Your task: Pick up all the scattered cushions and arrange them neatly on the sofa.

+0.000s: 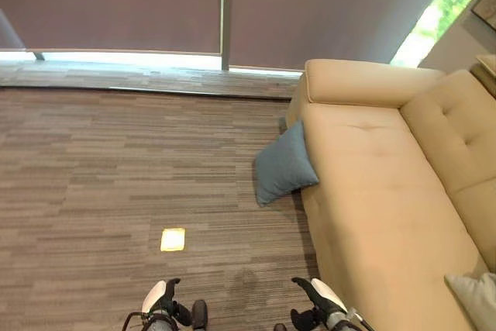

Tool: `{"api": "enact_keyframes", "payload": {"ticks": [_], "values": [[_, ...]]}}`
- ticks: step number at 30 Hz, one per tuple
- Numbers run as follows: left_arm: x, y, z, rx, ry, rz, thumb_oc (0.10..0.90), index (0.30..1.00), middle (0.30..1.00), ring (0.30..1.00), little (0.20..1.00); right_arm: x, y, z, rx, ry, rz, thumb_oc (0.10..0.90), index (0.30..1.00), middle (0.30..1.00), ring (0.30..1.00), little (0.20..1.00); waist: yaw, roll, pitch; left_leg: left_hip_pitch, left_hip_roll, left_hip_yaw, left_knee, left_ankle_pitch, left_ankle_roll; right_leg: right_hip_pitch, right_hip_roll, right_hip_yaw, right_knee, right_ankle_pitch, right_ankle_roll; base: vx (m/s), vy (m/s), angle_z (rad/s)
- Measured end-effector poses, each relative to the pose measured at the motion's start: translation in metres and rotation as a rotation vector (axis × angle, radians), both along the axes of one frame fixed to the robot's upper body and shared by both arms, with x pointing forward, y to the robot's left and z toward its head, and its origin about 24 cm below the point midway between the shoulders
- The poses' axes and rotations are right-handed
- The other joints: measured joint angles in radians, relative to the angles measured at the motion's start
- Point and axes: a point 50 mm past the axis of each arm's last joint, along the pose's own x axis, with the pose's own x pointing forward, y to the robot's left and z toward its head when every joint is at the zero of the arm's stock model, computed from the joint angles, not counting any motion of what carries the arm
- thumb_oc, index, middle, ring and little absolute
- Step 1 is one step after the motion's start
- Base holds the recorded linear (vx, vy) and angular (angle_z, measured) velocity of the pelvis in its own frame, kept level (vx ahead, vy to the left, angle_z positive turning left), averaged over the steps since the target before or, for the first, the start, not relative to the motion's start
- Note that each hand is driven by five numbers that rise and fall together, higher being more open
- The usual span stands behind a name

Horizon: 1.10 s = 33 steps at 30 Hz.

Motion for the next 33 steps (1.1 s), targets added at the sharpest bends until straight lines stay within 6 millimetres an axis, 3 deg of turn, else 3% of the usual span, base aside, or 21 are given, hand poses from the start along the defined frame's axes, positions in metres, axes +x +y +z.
{"api": "enact_keyframes", "payload": {"ticks": [1,3,6,8,9,11,12,13,16,18,20,23,24,25,26,28,29,30,31,32,33], "values": [[-0.005,-0.002,-0.002,-0.008,0.016,0.007,0.800,0.900,0.900,0.900,0.900,0.003,-0.002,0.002,0.003,-0.007,-0.007,0.800,0.900,0.900,0.900,0.900,0.001,0.013,0.003,0.024,-0.007,0.011,-0.010,-0.014,0.013,-0.021,-0.012,-0.018,0.061,0.005,0.001,0.20,0.129,-0.26],[-0.014,-0.004,-0.005,-0.011,0.047,0.013,0.800,0.900,0.900,0.900,0.900,0.003,-0.006,0.002,0.009,-0.011,-0.038,0.800,0.900,0.900,0.900,0.900,-0.020,0.029,-0.012,0.040,-0.014,0.004,-0.006,-0.040,0.027,-0.061,-0.012,-0.016,0.119,-0.052,0.013,0.25,0.108,-0.02],[-0.026,0.006,-0.007,0.019,0.098,0.032,0.800,0.900,0.900,0.900,0.900,0.002,-0.005,0.002,0.037,-0.009,-0.066,0.800,0.900,0.900,0.900,0.900,-0.039,0.022,-0.013,0.051,-0.006,0.001,-0.006,-0.050,0.034,-0.108,0.037,-0.010,0.038,-0.083,0.003,0.22,0.043,0.07],[-0.032,0.008,-0.009,0.026,0.125,0.039,0.800,0.900,0.900,0.900,0.900,0.000,-0.009,0.002,0.051,0.000,-0.113,0.800,0.900,0.900,0.900,0.900,-0.054,0.012,-0.015,0.067,0.001,0.001,-0.005,-0.074,0.031,-0.164,0.086,-0.010,-0.080,-0.054,-0.013,0.42,0.014,0.02],[-0.032,0.008,-0.009,0.026,0.127,0.037,0.800,0.900,0.900,0.900,0.900,0.002,-0.011,0.003,0.067,-0.007,-0.146,0.800,0.900,0.900,0.900,0.900,-0.075,0.009,-0.008,0.086,0.007,-0.003,-0.006,-0.089,0.030,-0.198,0.111,-0.011,-0.166,0.006,-0.009,0.50,-0.011,0.11],[-0.032,0.008,-0.009,0.023,0.131,0.036,0.800,0.900,0.900,0.900,0.900,0.002,-0.010,0.003,0.088,-0.011,-0.176,0.800,0.900,0.900,0.900,0.900,-0.097,-0.003,-0.006,0.109,0.007,-0.005,-0.006,-0.109,0.010,-0.219,0.109,-0.038,-0.245,0.063,-0.009,0.36,-0.045,0.18],[-0.035,0.008,-0.009,0.017,0.138,0.034,0.800,0.900,0.900,0.900,0.900,0.002,-0.007,0.003,0.099,-0.012,-0.183,0.800,0.900,0.900,0.900,0.900,-0.101,-0.020,-0.014,0.131,0.002,-0.009,-0.011,-0.129,-0.020,-0.234,0.092,-0.080,-0.287,0.085,-0.002,0.27,-0.061,0.31],[-0.032,0.007,-0.009,0.014,0.128,0.029,0.800,0.900,0.900,0.900,0.900,-0.003,-0.008,0.000,0.103,0.002,-0.196,0.800,0.900,0.900,0.900,0.900,-0.113,-0.028,-0.020,0.162,0.009,-0.034,-0.011,-0.156,-0.038,-0.234,0.083,-0.101,-0.255,0.142,-0.003,0.52,-0.138,0.36],[-0.027,-0.013,-0.011,-0.037,0.111,0.003,0.800,0.900,0.900,0.900,0.900,0.004,-0.023,0.002,0.054,-0.005,-0.213,0.800,0.900,0.900,0.900,0.900,-0.120,0.054,-0.033,0.189,0.102,-0.048,-0.006,-0.192,-0.094,-0.213,0.146,-0.205,-0.224,0.156,-0.022,0.47,-0.169,0.25],[-0.020,-0.021,-0.011,-0.060,0.089,-0.009,0.800,0.900,0.900,0.900,0.900,0.004,-0.031,0.003,0.031,-0.003,-0.219,0.800,0.900,0.900,0.900,0.900,-0.121,0.072,-0.027,0.201,0.134,-0.050,0.011,-0.184,-0.098,-0.192,0.180,-0.212,-0.223,0.158,-0.095,0.50,-0.245,0.12],[-0.017,-0.027,-0.011,-0.075,0.086,-0.013,0.800,0.900,0.900,0.900,0.900,-0.001,-0.036,0.001,0.019,0.011,-0.231,0.800,0.900,0.900,0.900,0.900,-0.126,0.072,-0.025,0.206,0.155,-0.054,0.046,-0.161,-0.142,-0.154,0.192,-0.229,-0.226,0.145,-0.120,0.33,-0.210,0.13],[-0.016,-0.032,-0.012,-0.096,0.085,0.000,0.800,0.900,0.900,0.900,0.900,-0.012,-0.042,-0.002,0.006,0.036,-0.249,0.800,0.900,0.900,0.900,0.900,-0.131,0.055,-0.031,0.153,0.174,-0.054,0.261,-0.142,-0.215,-0.078,0.203,-0.229,-0.248,0.087,-0.133,0.35,-0.288,0.06],[-0.001,-0.024,-0.007,-0.080,0.056,0.014,0.800,0.900,0.900,0.900,0.900,-0.016,-0.029,-0.003,0.031,0.037,-0.186,0.800,0.900,0.900,0.900,0.900,-0.145,0.003,-0.023,-0.017,0.193,-0.029,0.709,-0.085,-0.217,-0.021,0.248,-0.163,-0.243,0.050,-0.254,0.21,-0.174,-0.04],[-0.008,-0.021,-0.009,-0.142,0.059,0.133,0.800,0.900,0.900,0.900,0.900,-0.015,-0.028,-0.002,0.108,0.048,-0.266,0.800,0.900,0.900,0.900,0.900,-0.122,0.004,-0.034,-0.011,0.193,-0.016,0.687,-0.115,-0.216,-0.025,0.245,-0.164,-0.248,0.050,-0.255,0.01,-0.011,-0.04],[-0.013,-0.017,-0.010,-0.258,0.021,0.371,0.800,0.900,0.900,0.900,0.900,-0.027,-0.032,-0.007,0.215,0.092,-0.443,0.800,0.900,0.900,0.900,0.900,-0.082,0.004,-0.058,0.011,0.192,0.005,0.601,-0.154,-0.203,-0.028,0.246,-0.161,-0.269,0.048,-0.263,0.02,-0.023,0.12],[-0.030,-0.002,-0.012,-0.272,0.019,0.546,0.800,0.900,0.900,0.900,0.900,-0.031,-0.033,-0.011,0.276,0.118,-0.544,0.800,0.900,0.900,0.900,0.900,-0.035,0.012,-0.060,0.031,0.185,0.013,0.482,-0.154,-0.229,-0.029,0.251,-0.173,-0.273,0.046,-0.257,0.02,-0.099,0.27],[-0.036,0.005,-0.012,-0.281,0.010,0.641,0.800,0.900,0.900,0.900,0.900,-0.030,-0.033,-0.011,0.279,0.122,-0.552,0.800,0.900,0.900,0.900,0.900,-0.017,0.024,-0.055,0.015,0.183,0.000,0.516,-0.146,-0.241,-0.048,0.253,-0.183,-0.244,0.039,-0.248,0.02,-0.147,0.16],[-0.036,0.010,-0.011,-0.281,0.001,0.690,0.800,0.900,0.900,0.900,0.900,-0.029,-0.033,-0.012,0.282,0.123,-0.556,0.800,0.900,0.900,0.900,0.900,-0.006,0.011,-0.057,-0.016,0.183,-0.003,0.576,-0.142,-0.244,-0.056,0.236,-0.186,-0.229,0.037,-0.239,0.04,-0.128,-0.05],[-0.048,0.020,-0.011,-0.255,0.013,0.724,0.800,0.900,0.900,0.900,0.900,-0.026,-0.032,-0.012,0.282,0.126,-0.553,0.800,0.900,0.900,0.900,0.900,0.026,0.023,-0.054,-0.043,0.183,-0.002,0.648,-0.108,-0.281,-0.047,0.238,-0.185,-0.224,0.032,-0.239,0.09,-0.125,-0.11],[-0.056,0.025,-0.011,-0.236,0.027,0.736,0.800,0.900,0.900,0.900,0.900,-0.023,-0.031,-0.011,0.285,0.118,-0.550,0.800,0.900,0.900,0.900,0.900,0.034,0.018,-0.052,-0.062,0.185,0.000,0.713,-0.080,-0.280,-0.022,0.228,-0.178,-0.236,0.033,-0.238,0.08,-0.059,-0.05],[-0.064,0.032,-0.010,-0.210,0.045,0.755,0.800,0.900,0.900,0.900,0.900,-0.021,-0.031,-0.011,0.297,0.109,-0.565,0.800,0.900,0.900,0.900,0.900,0.047,0.006,-0.033,-0.156,0.193,0.003,0.871,0.025,-0.293,0.010,0.211,-0.173,-0.263,0.015,-0.243,0.32,0.091,0.13]]}}
